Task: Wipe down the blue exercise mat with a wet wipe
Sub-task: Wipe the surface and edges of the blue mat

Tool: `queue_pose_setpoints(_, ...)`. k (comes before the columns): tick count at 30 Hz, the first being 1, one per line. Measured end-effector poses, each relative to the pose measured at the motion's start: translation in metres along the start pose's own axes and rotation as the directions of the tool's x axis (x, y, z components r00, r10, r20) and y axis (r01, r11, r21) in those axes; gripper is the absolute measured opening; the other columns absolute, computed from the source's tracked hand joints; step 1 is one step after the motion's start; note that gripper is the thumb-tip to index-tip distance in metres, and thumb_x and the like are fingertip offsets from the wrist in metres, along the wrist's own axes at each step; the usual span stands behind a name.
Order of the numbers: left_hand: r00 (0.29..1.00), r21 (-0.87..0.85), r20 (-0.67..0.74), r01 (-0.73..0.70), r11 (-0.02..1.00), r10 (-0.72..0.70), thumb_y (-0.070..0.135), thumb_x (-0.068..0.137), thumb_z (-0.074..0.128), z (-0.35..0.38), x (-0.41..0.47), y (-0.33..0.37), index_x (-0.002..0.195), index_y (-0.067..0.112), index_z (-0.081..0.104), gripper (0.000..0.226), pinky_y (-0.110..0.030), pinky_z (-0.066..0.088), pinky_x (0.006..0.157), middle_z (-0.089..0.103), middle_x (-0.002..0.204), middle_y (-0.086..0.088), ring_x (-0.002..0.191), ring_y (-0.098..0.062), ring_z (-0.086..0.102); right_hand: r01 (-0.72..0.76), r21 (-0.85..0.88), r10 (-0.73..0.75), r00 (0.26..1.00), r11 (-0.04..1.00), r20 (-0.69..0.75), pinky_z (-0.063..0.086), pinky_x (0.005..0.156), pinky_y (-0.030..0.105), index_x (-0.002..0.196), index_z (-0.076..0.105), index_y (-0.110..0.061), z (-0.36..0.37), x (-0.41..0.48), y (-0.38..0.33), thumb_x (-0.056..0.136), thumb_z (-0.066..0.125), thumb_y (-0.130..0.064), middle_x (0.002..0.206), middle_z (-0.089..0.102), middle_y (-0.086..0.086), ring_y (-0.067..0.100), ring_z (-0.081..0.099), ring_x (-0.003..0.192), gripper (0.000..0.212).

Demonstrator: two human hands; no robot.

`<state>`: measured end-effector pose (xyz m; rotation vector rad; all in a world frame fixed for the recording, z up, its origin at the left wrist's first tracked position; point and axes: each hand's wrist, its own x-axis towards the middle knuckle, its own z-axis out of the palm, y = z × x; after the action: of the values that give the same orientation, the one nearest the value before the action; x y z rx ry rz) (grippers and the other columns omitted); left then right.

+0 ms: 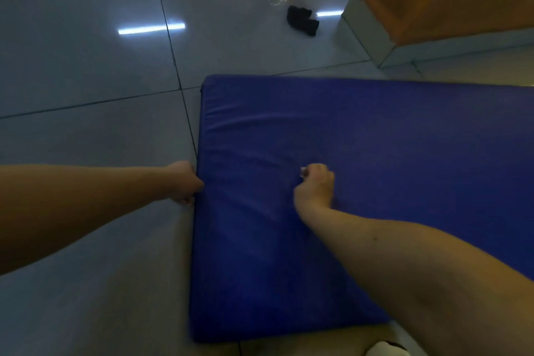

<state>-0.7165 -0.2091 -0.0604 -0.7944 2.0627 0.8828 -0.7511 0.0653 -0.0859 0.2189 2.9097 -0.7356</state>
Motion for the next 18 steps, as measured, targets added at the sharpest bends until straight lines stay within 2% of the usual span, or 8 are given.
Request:
queue_pose_setpoints(3, 1.0, 0.008, -0.009, -0.006, 1.0, 0.006, 0.008, 0.095, 0.061, 0.0, 0.001, -0.002, 0.107, 0.002, 0.057, 0.014, -0.031, 0.057, 0.052, 0.068, 0.099, -0.021, 0.077, -0.029, 0.068, 0.234, 0.051, -0.239, 0.961, 0.971, 0.138, 0.032, 0.085, 0.021, 0.097, 0.055, -0.02, 0.036, -0.032, -0.052, 0.086, 0.05, 0.006, 0.109, 0.05, 0.001, 0.022, 0.044, 0.102, 0.029)
queue_pose_setpoints(7, 0.999, 0.005, -0.032, -0.008, 1.0, 0.008, 0.007, 0.092, 0.066, 0.003, 0.001, -0.001, 0.105, 0.002, 0.058, 0.016, -0.041, 0.062, 0.072, 0.07, 0.098, -0.021, 0.084, -0.032, 0.073, 0.521, 0.078, -0.504, 0.762, 0.85, 0.407, 0.042, 0.097, 0.036, 0.112, 0.059, -0.009, 0.069, -0.066, -0.106, 0.089, 0.058, 0.002, 0.121, 0.05, 0.01, 0.028, 0.046, 0.109, 0.026)
queue_pose_setpoints(9, 0.999, 0.002, -0.031, -0.006, 1.0, 0.006, 0.007, 0.091, 0.068, 0.003, 0.002, -0.002, 0.105, 0.003, 0.058, 0.018, -0.044, 0.062, 0.079, 0.07, 0.097, -0.02, 0.086, -0.033, 0.073, 0.616, 0.112, -0.594, 0.672, 0.78, 0.441, 0.044, 0.095, 0.035, 0.116, 0.058, -0.008, 0.07, -0.062, -0.104, 0.087, 0.06, 0.005, 0.123, 0.049, 0.009, 0.026, 0.044, 0.106, 0.031)
queue_pose_setpoints(11, 0.999, -0.019, -0.036, -0.002, 1.0, 0.001, 0.005, 0.093, 0.063, 0.001, 0.004, -0.004, 0.108, 0.004, 0.056, 0.017, -0.042, 0.062, 0.074, 0.067, 0.1, -0.021, 0.085, -0.033, 0.072, 0.692, 0.143, -0.673, 0.599, 0.708, 0.434, 0.045, 0.092, 0.033, 0.116, 0.06, -0.01, 0.062, -0.046, -0.081, 0.089, 0.062, 0.003, 0.121, 0.05, 0.006, 0.022, 0.043, 0.104, 0.03)
queue_pose_setpoints(12, 0.999, -0.028, -0.039, -0.003, 1.0, 0.002, 0.004, 0.093, 0.061, 0.003, 0.006, -0.005, 0.109, 0.004, 0.056, 0.016, -0.04, 0.062, 0.07, 0.066, 0.101, -0.021, 0.084, -0.033, 0.07, 0.703, 0.13, -0.681, 0.599, 0.699, 0.42, 0.046, 0.091, 0.034, 0.112, 0.061, -0.01, 0.055, -0.036, -0.065, 0.09, 0.062, 0.002, 0.118, 0.053, 0.005, 0.023, 0.044, 0.102, 0.026)
queue_pose_setpoints(14, 0.999, -0.026, -0.043, -0.012, 1.0, 0.011, 0.003, 0.093, 0.059, 0.003, 0.008, -0.005, 0.109, 0.003, 0.055, 0.016, -0.04, 0.061, 0.068, 0.065, 0.1, -0.022, 0.081, -0.033, 0.068, 0.652, 0.028, -0.619, 0.704, 0.758, 0.347, 0.045, 0.084, 0.035, 0.101, 0.06, -0.014, 0.035, -0.012, -0.032, 0.089, 0.059, 0.0, 0.107, 0.054, 0.002, 0.028, 0.048, 0.099, 0.018)
queue_pose_setpoints(16, 0.999, -0.012, -0.041, -0.016, 1.0, 0.015, 0.002, 0.093, 0.057, 0.005, 0.008, -0.003, 0.106, 0.0, 0.056, 0.014, -0.043, 0.062, 0.072, 0.066, 0.097, -0.023, 0.077, -0.032, 0.067, 0.505, -0.118, -0.463, 0.846, 0.855, 0.265, 0.037, 0.077, 0.031, 0.095, 0.052, -0.021, 0.006, 0.011, 0.004, 0.089, 0.056, -0.003, 0.1, 0.05, -0.003, 0.028, 0.049, 0.1, 0.019)
queue_pose_setpoints(18, 0.999, 0.009, -0.037, -0.006, 1.0, 0.006, 0.002, 0.093, 0.054, 0.005, 0.007, 0.001, 0.105, -0.001, 0.055, 0.012, -0.043, 0.062, 0.073, 0.065, 0.094, -0.022, 0.072, -0.031, 0.066, 0.296, -0.282, -0.26, 0.953, 0.913, 0.156, 0.036, 0.076, 0.032, 0.096, 0.052, -0.019, -0.023, 0.029, 0.041, 0.092, 0.055, -0.01, 0.103, 0.054, -0.001, 0.026, 0.047, 0.101, 0.01)
